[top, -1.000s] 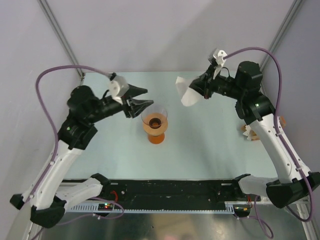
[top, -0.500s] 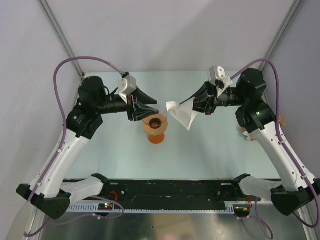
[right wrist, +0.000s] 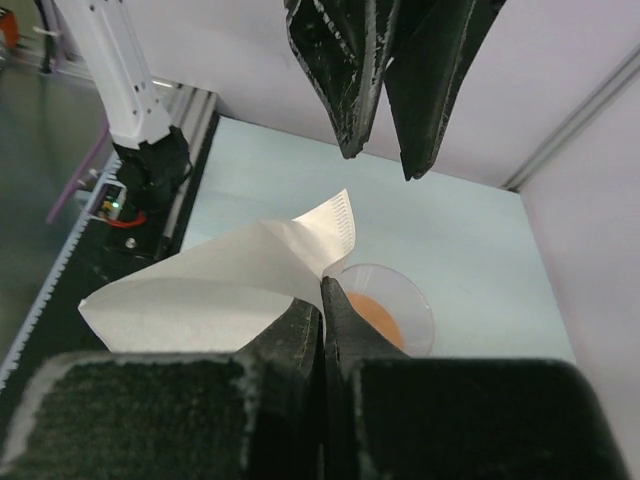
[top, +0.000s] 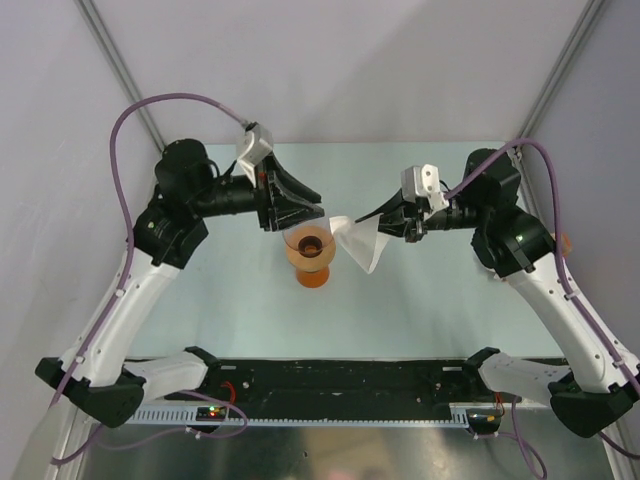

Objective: Place the coffee filter in the dripper
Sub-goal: Place the coffee filter in the coffee dripper.

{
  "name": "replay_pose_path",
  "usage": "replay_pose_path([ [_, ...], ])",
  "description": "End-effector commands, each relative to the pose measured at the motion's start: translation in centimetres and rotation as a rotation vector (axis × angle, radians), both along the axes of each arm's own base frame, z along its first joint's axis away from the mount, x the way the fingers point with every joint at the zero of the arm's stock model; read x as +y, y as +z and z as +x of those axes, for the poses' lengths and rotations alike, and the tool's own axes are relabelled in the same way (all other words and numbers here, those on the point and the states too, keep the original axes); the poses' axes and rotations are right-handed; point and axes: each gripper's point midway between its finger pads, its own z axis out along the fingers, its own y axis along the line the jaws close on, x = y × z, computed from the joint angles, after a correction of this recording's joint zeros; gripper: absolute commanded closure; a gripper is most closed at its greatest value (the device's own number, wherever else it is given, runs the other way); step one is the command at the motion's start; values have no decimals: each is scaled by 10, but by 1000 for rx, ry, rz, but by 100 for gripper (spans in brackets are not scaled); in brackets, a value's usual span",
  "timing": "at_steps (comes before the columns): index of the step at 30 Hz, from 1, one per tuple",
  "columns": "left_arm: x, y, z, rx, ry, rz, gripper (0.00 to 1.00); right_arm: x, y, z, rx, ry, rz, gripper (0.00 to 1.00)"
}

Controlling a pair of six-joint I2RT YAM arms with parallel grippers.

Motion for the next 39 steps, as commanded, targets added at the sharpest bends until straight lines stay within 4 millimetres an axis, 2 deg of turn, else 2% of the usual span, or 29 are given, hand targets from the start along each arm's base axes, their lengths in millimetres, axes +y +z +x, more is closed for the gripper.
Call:
replay_pose_path([
  [1, -8, 16, -6, 225, -30, -55, 56, -7, 0, 9, -141, -72, -26, 100],
  [7, -18, 15, -5, 346, -84, -50, 55, -6, -2, 7, -191, -53, -49, 100],
  [11, -24, 10, -4, 383, -108, -38, 57, -3, -1, 5, -212, -39, -51, 100],
  [27, -33, -9, -7, 401, -147, 16, 60, 4, 7, 3, -212, -28, -48, 100],
  [30, -32, -12, -8, 400, -147, 23, 65, 6, 7, 3, -211, -25, -48, 100],
  [34, -32, -12, -8, 385, -149, 25, 79, 7, 7, 3, -214, -22, -47, 100],
  [37, -32, -12, -9, 375, -157, 26, 94, 8, 8, 4, -216, -26, -42, 100],
  [39, -31, -11, -10, 366, -157, 25, 99, 8, 9, 4, -218, -29, -43, 100],
])
